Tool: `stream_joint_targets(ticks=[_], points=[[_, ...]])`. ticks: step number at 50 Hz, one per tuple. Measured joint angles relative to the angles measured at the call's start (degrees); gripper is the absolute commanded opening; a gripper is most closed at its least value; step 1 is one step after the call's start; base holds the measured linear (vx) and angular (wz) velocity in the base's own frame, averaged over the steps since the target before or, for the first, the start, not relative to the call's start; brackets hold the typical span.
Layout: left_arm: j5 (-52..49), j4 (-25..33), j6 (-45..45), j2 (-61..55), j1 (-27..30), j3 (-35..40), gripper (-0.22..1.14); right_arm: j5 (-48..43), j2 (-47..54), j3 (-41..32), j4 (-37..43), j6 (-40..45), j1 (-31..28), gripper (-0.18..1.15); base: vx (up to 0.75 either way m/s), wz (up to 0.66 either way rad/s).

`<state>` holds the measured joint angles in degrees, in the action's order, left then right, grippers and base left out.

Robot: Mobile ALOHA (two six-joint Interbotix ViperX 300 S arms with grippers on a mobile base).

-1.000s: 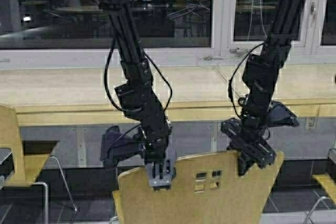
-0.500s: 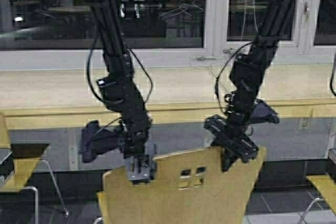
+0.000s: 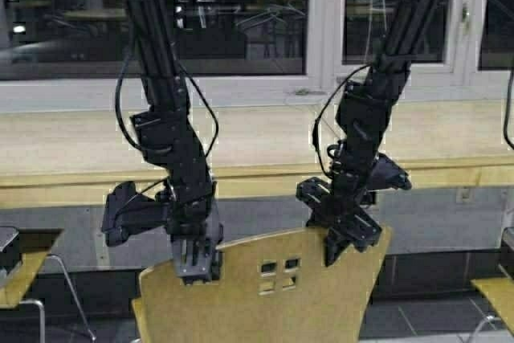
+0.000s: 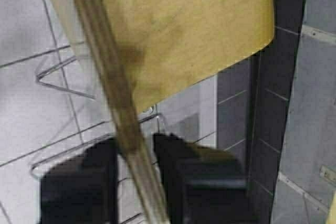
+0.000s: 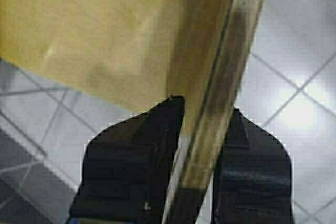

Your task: Push the chairs under the table

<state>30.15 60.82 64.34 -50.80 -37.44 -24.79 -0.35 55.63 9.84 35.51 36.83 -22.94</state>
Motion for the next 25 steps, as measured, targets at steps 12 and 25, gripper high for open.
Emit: stream_joint_targets(ticks=[12, 25], points=[[0.3, -0.4, -0.3, 0.0, 0.9, -0.2, 0.23, -0.1, 0.0, 0.2, 0.1, 0.8, -0.3, 0.13, 0.14, 0.12], [1.1, -0.4, -0.4, 0.0, 0.9, -0.8, 0.23, -2.9, -0.5, 4.0, 0.1, 1.4, -0.7, 0.13, 0.16, 0.1]])
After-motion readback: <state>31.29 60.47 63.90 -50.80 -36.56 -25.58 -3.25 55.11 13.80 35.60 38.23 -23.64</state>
